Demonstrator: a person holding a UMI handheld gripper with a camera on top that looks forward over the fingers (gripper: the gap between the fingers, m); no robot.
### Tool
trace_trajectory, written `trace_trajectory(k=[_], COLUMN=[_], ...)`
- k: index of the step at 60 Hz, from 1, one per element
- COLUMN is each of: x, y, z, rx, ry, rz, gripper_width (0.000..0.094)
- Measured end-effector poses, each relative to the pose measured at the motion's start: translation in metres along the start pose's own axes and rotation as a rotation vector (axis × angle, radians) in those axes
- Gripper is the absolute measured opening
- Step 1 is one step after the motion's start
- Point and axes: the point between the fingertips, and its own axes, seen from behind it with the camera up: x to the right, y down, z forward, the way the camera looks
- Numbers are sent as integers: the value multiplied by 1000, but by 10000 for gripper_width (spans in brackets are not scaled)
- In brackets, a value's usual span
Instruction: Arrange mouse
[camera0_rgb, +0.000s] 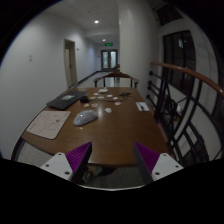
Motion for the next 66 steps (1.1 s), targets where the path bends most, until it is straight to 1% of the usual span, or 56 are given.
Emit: trace_trajectory(k=[3, 4, 11, 12, 17, 21, 22, 28, 29, 30, 36, 42, 43, 45, 48, 52, 55, 59, 61, 66], x=[-21, -12, -54, -73, -107, -125, -140, -144, -146, -147, -152, -152, -152, -145, -140, -139, -138, -141, -144, -163], y=[-5, -2, -6, -13, -15, -21, -27, -31, -39, -42, -61, -77, -79, -79, -81, -81, -82, -86, -98, -146], z=[19, 15, 49, 71, 95, 116, 139, 173, 185, 189, 219, 247, 250, 255, 259, 260, 259, 247, 235, 188], rx=[-4, -5, -9, -11, -52, -56, -57, -104, -89, -87, -92, -96, -96, -90, -78, -79, -78, -75, -39, 87], ry=[-21, -36, -121, -129, -185, -209, -200, -156, -141, -130, -95, -48, -36, -8, 7, 9, 7, -17, -26, -22], rz=[-10, -10, -3, -4, 3, -22, -28, -18, -16, -10, 21, 4, -5, -21, 11, 11, 26, 113, 134, 119], gripper_width=[852, 849, 850, 849, 849, 849, 852, 852, 857, 838, 849, 837, 803, 681, 497, 454, 399, 359, 345, 339])
